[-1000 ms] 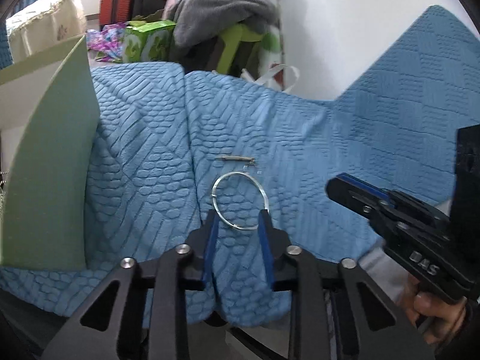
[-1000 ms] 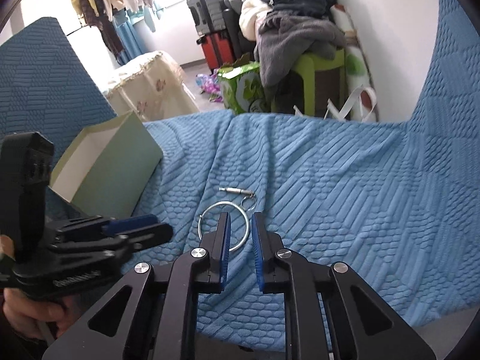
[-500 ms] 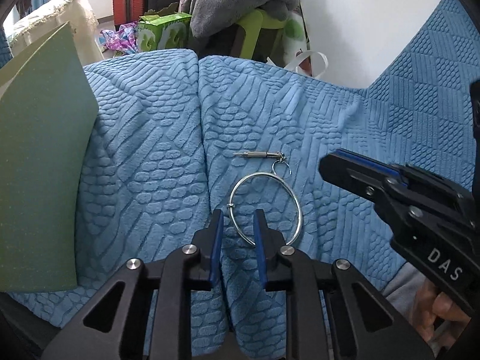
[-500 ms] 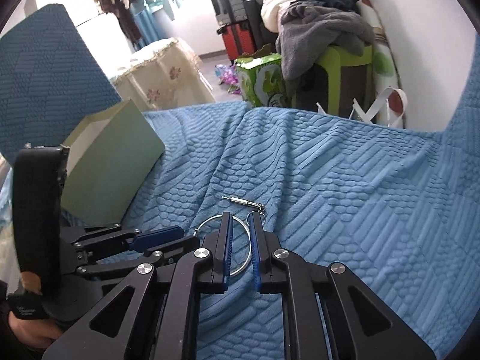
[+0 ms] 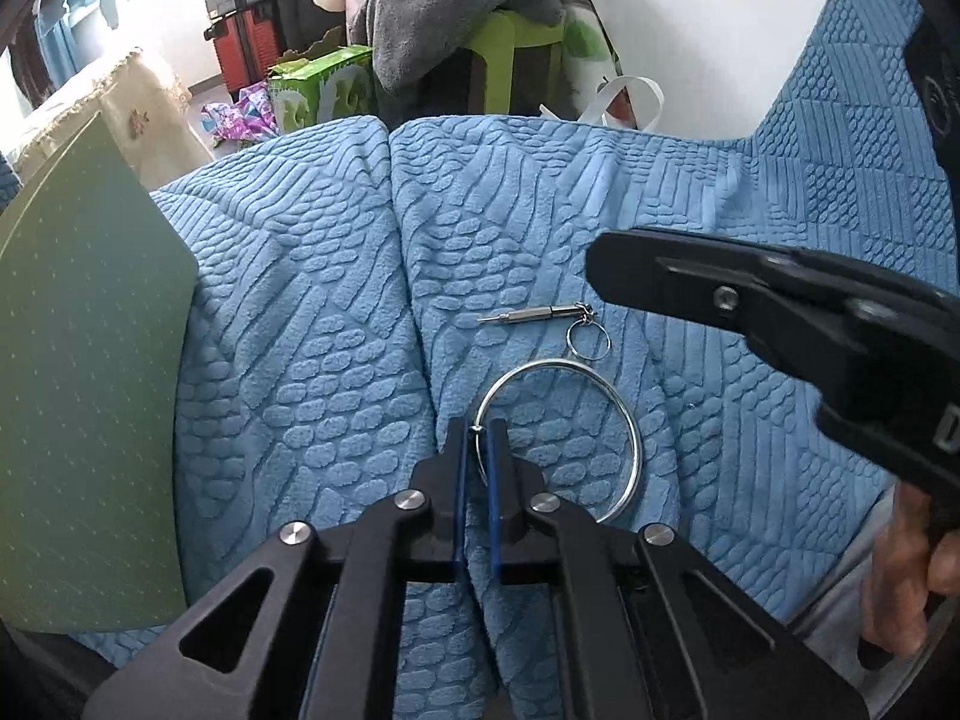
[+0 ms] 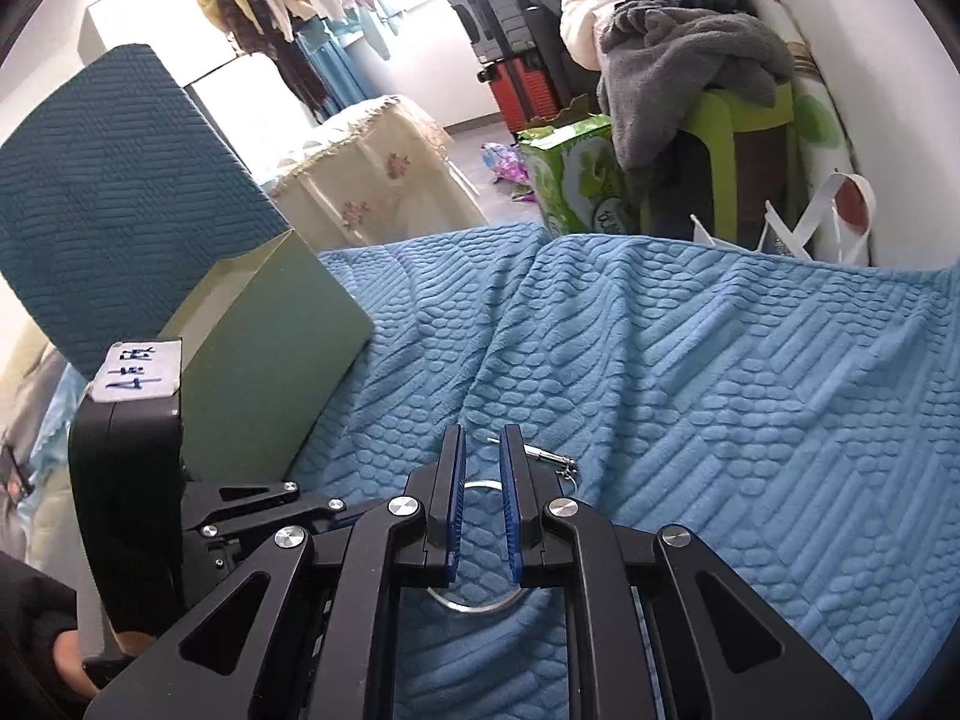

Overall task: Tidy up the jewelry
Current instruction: 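Grasp the silver hoop with the left tool while the right tool grasps the small metal pin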

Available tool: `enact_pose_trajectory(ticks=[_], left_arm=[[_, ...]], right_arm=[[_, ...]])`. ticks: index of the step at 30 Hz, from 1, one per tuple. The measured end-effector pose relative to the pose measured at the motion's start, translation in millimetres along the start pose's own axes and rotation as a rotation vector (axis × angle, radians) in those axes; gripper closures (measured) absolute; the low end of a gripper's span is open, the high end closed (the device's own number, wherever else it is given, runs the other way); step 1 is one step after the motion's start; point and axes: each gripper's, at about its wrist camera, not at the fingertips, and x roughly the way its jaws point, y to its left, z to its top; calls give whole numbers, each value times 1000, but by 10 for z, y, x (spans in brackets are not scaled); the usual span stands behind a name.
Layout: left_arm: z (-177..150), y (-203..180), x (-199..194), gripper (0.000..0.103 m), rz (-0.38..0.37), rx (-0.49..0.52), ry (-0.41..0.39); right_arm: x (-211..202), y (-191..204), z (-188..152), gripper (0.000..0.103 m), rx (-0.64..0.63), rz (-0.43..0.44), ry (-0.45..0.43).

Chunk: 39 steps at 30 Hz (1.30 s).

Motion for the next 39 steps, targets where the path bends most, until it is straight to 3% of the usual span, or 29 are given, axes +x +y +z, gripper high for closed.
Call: enact_pose_trajectory(ticks=[9, 11, 16, 19, 23, 28, 30, 32, 35, 39], left_arm=[[-25, 83, -64, 98, -39, -37, 17], [-36, 114, -98, 98, -37, -40, 19], [-43, 233, -212, 99, -43, -63, 12], [-42, 252, -292, 99, -40, -56, -5], [-55, 252, -361, 99, -47, -55, -15], [-86, 270, -390, 100, -59, -65, -10], [-84, 293, -409, 101, -66, -75, -12], [-75, 297, -436, 101, -73, -81, -15], [-66, 283, -453, 103, -85, -82, -20], [-78, 288, -496, 103, -112, -93, -32]], right_arm=[[229, -36, 22, 92, -57, -55, 64], [280, -59, 43, 71, -57, -68, 73], [423, -44, 85, 68, -127, -86, 104], [524, -10, 65, 71, -172, -86, 140], [624, 61, 15, 82, -245, -130, 171], [663, 237, -65, 82, -377, -201, 196], [658, 270, -76, 86, -379, -194, 223], [650, 323, -105, 98, -394, -212, 230], [617, 369, -132, 100, -386, -232, 225], [383, 297, -74, 100, -235, -218, 176]])
